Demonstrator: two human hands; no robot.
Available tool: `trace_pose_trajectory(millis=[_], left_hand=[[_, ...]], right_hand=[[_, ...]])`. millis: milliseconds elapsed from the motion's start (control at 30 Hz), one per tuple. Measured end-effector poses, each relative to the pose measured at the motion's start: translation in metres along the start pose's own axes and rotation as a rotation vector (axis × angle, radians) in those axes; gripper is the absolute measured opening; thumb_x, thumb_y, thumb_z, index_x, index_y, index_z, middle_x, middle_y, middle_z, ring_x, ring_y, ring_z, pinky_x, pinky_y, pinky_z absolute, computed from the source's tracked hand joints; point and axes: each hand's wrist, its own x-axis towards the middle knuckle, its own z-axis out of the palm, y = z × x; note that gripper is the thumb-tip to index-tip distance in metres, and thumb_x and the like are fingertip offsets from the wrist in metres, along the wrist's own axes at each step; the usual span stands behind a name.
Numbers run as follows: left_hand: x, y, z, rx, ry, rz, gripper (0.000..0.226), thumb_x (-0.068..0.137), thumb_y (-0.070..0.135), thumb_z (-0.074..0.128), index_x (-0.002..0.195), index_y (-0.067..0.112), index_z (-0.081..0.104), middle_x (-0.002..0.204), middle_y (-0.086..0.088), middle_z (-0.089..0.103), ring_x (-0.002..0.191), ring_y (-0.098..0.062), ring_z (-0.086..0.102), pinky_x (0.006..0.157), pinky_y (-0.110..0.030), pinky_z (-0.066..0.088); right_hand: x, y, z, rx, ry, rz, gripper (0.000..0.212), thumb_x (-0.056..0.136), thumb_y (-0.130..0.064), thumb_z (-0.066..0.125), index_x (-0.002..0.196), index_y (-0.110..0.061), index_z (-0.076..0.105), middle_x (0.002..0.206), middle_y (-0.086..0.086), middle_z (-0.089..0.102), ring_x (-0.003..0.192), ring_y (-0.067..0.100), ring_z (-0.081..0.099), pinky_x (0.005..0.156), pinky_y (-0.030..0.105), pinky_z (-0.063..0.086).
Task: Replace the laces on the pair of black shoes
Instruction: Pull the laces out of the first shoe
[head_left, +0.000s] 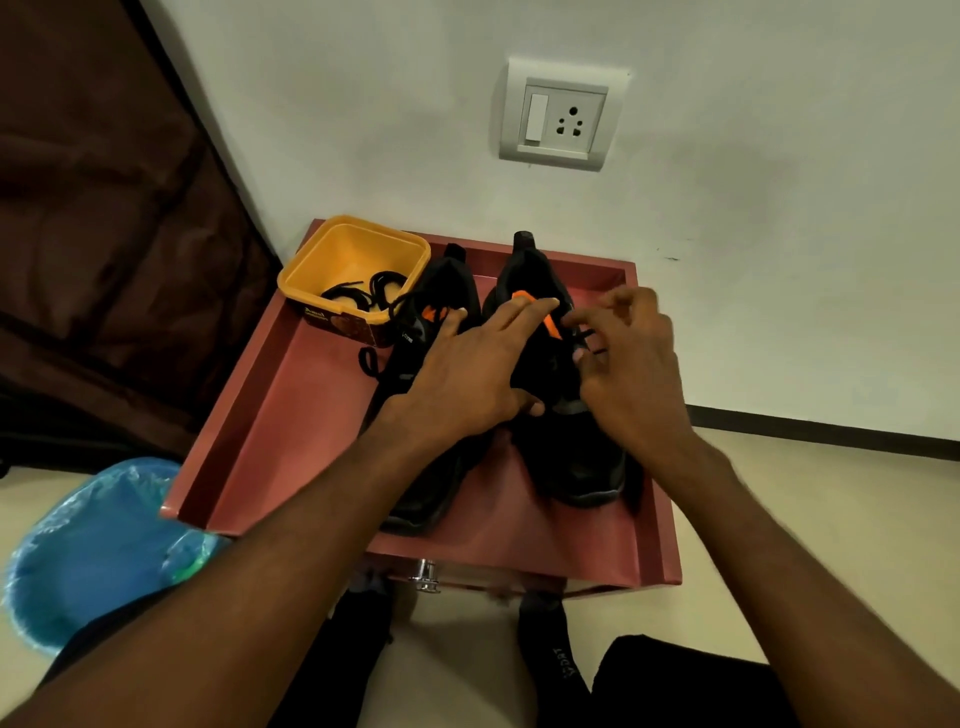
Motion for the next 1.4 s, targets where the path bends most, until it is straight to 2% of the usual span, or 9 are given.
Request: trace_pose_trajectory(millis=[300,467,533,700,933,1100,1167,1300,1400], left_hand=[[0.001,0.0,0.01,-0.046,0.051,0.0,0.119,0.074,0.079,0.069,0.162,0.025,0.01,0.173,0.004,0.006,0.154,-0.02,0.028,0.127,-0.055,0.006],[0.0,-0.004,0.008,-0.037,0.073,-0.018,0.123,0.065,0.072,0.082,0.157,0.026,0.016,0.172,0.005,0.014,0.15,-0.019,0.037,0.129,-0.049,0.005],[0.001,-0.005,0.006,-0.044,0.066,-0.024,0.124,0.064,0.071,0.083,0.158,0.026,0.015,0.172,0.005,0.016,0.15,-0.019,0.036,0.129,-0.048,0.003],[0.002,-0.006,0.007,-0.04,0.087,-0.028,0.124,0.063,0.074,0.082,0.157,0.026,0.017,0.169,0.005,0.024,0.15,-0.017,0.036,0.129,-0.052,0.005],[-0.002,-0.006,0.006,-0.038,0.099,-0.022,0.117,0.064,0.074,0.081,0.153,0.027,0.021,0.167,0.008,0.026,0.145,-0.017,0.044,0.129,-0.051,0.002],[-0.003,-0.006,0.003,-0.041,0.109,-0.019,0.11,0.063,0.075,0.081,0.147,0.029,0.028,0.164,0.009,0.031,0.144,-0.017,0.045,0.128,-0.052,0.0],[-0.002,-0.006,0.003,-0.047,0.105,-0.015,0.11,0.062,0.075,0.082,0.147,0.029,0.029,0.162,0.009,0.034,0.144,-0.017,0.044,0.128,-0.052,-0.001],[-0.001,-0.005,0.004,-0.057,0.112,-0.009,0.11,0.063,0.074,0.082,0.147,0.027,0.028,0.161,0.009,0.034,0.143,-0.017,0.046,0.128,-0.052,0.002],[-0.001,-0.006,0.004,-0.073,0.107,-0.001,0.109,0.064,0.073,0.081,0.147,0.026,0.028,0.16,0.009,0.036,0.139,-0.016,0.049,0.128,-0.051,0.004]], right_hand=[[0.0,-0.015,0.011,0.217,0.016,0.251,0.019,0.099,-0.013,0.06,0.093,-0.025,0.073,0.097,-0.009,0.065,0.087,0.013,0.064,0.068,0.015,0.042],[0.011,-0.011,-0.015,1.437,-0.046,0.88,0.03,0.104,-0.009,0.033,0.09,-0.005,0.06,0.101,0.018,0.07,0.096,0.034,0.076,0.078,0.041,0.064],[0.011,-0.002,-0.015,1.138,-0.027,0.835,0.016,0.098,-0.013,0.047,0.098,-0.011,0.062,0.105,0.009,0.069,0.1,0.028,0.072,0.083,0.037,0.058],[0.003,0.001,-0.001,0.054,0.089,0.05,0.039,0.085,-0.02,0.065,0.123,-0.03,0.065,0.142,-0.005,0.052,0.131,0.021,0.049,0.098,0.041,0.044],[0.009,-0.004,0.011,-0.052,-0.07,0.082,0.008,0.093,-0.024,0.07,0.091,-0.029,0.075,0.099,-0.011,0.063,0.091,0.013,0.061,0.095,0.041,0.046],[0.025,0.006,-0.008,0.619,0.504,0.529,0.015,0.094,-0.018,0.061,0.1,-0.016,0.074,0.111,0.0,0.067,0.098,0.013,0.064,0.096,0.038,0.052],[0.021,0.01,-0.013,0.505,0.551,0.5,0.023,0.094,-0.015,0.061,0.116,-0.014,0.065,0.125,0.001,0.056,0.104,0.009,0.059,0.098,0.043,0.051],[0.011,0.003,-0.002,-0.002,0.108,0.137,0.047,0.089,-0.037,0.067,0.135,-0.03,0.055,0.156,-0.002,0.035,0.142,0.023,0.04,0.107,0.056,0.04],[0.008,-0.002,0.012,-0.062,-0.118,0.039,0.031,0.091,-0.045,0.07,0.12,-0.035,0.065,0.144,-0.008,0.052,0.134,0.018,0.049,0.112,0.055,0.035]])
